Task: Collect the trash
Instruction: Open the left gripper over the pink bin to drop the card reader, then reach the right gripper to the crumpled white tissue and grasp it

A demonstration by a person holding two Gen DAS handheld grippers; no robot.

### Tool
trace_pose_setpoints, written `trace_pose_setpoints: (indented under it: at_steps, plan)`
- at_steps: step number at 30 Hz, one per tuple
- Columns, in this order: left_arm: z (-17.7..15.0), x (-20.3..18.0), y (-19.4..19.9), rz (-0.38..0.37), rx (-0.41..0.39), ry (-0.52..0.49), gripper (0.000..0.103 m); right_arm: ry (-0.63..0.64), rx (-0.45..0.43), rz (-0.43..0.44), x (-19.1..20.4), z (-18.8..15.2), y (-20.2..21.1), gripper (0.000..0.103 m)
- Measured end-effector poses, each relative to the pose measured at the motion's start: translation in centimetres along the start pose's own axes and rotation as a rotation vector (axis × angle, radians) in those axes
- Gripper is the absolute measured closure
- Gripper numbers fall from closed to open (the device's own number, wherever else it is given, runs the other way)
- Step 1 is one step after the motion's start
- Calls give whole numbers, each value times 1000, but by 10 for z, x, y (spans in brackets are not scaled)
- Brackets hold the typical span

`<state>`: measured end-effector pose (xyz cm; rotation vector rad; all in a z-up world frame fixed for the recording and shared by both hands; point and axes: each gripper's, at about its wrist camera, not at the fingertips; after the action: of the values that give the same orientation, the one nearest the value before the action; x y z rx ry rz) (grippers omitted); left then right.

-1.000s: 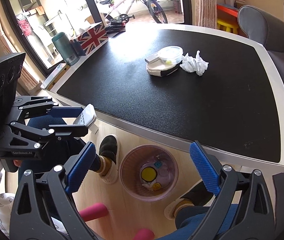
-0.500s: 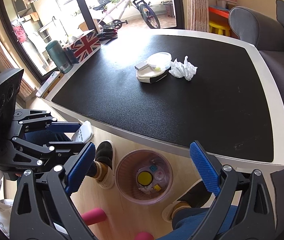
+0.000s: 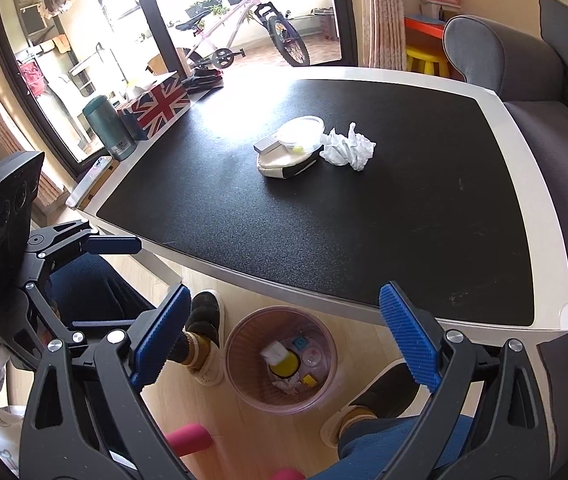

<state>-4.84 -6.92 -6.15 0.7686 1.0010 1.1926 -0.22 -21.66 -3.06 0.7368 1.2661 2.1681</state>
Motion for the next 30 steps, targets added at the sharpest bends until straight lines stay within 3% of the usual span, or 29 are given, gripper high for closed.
trace_pose_setpoints:
  at_steps: [19,30]
  plan:
    - [2,14,9,19,-30,52,7,2,6,8,2,-2,-2,9]
    - [20,37,18,36,-87,101,7,5,-5,-15,-8,25,-7,9]
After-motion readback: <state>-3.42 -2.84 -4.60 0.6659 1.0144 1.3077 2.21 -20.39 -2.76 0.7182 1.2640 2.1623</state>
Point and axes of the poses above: each gripper's, at about its wrist camera, not at the fingertips, and y roughly against the way its jaws point, x to its left, z to its top, and after that the axes turned 11 degrees about x, right-handed
